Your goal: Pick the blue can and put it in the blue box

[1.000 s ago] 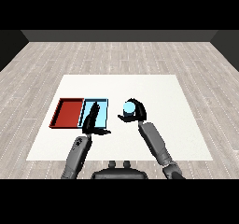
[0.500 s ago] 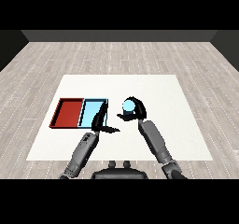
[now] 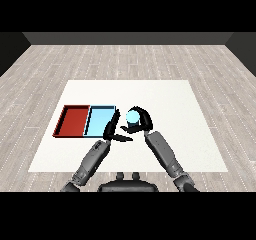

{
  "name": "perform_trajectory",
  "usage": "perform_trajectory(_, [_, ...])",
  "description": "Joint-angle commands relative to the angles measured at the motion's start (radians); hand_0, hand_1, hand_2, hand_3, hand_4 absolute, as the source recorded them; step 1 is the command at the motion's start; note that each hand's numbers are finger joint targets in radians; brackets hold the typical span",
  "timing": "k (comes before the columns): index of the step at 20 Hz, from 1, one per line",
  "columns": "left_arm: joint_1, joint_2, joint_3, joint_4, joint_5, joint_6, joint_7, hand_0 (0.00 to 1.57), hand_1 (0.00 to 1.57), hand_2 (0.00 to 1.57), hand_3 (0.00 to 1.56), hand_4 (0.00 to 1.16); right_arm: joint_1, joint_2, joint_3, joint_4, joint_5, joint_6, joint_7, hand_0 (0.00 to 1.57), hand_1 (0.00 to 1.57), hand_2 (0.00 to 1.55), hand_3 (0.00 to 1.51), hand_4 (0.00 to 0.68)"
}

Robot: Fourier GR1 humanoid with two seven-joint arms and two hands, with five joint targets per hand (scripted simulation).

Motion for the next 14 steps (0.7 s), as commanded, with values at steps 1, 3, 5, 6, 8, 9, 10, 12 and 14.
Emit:
perform_trajectory(1, [-0.047,0.0,-0.074,0.06,0.057,0.059,-0.007,0.0,0.0,0.0,0.0,0.0,-0.044,0.0,0.077,-0.029,-0.031,-0.076,0.051,1.4,1.4,1.44,1.4,0.679])
perform_trajectory(3, [-0.033,0.0,-0.022,0.041,0.026,0.008,0.004,0.0,0.0,0.0,0.0,0.0,0.008,0.0,0.098,-0.105,-0.008,-0.082,0.061,1.39,1.39,1.45,1.41,0.68])
perform_trajectory(5, [-0.106,0.0,-0.134,0.152,0.117,0.095,-0.074,0.0,0.0,0.0,0.0,0.0,-0.035,0.0,0.027,-0.06,-0.029,-0.023,0.062,1.4,1.4,1.46,1.42,0.681])
perform_trajectory(6, [-0.075,0.0,-0.1,0.015,0.08,0.095,0.052,0.0,0.0,0.0,0.0,0.0,0.018,0.0,0.036,-0.028,-0.029,0.007,-0.008,1.4,1.4,1.45,1.41,0.677])
perform_trajectory(8, [-0.149,0.0,-0.058,0.194,0.138,0.036,-0.069,0.0,0.0,0.0,0.0,0.0,0.009,0.0,0.046,-0.074,0.007,0.005,0.051,1.39,1.39,1.44,1.4,0.659])
perform_trajectory(9, [-0.082,0.0,-0.091,0.1,0.092,0.045,-0.036,0.0,0.0,0.0,0.0,0.0,0.002,0.0,0.093,-0.03,-0.023,-0.047,0.004,1.39,1.39,1.44,1.4,0.656])
perform_trajectory(10, [-0.08,0.0,-0.06,0.151,0.095,-0.006,-0.072,0.0,0.0,0.0,0.0,0.0,0.011,0.0,0.012,0.033,0.003,0.051,-0.07,1.4,1.4,1.43,1.4,0.657])
perform_trajectory(12, [-0.166,0.0,-0.069,0.168,0.135,0.042,-0.051,0.0,0.0,0.0,0.0,0.0,0.009,0.0,0.103,-0.004,-0.027,-0.044,-0.054,1.39,1.39,1.43,1.39,0.651])
perform_trajectory(14, [-0.105,0.0,-0.1,0.177,0.113,0.047,-0.104,0.0,0.0,0.0,0.0,0.0,-0.056,0.0,0.065,0.022,-0.025,-0.008,-0.019,1.41,1.41,1.43,1.39,0.651])
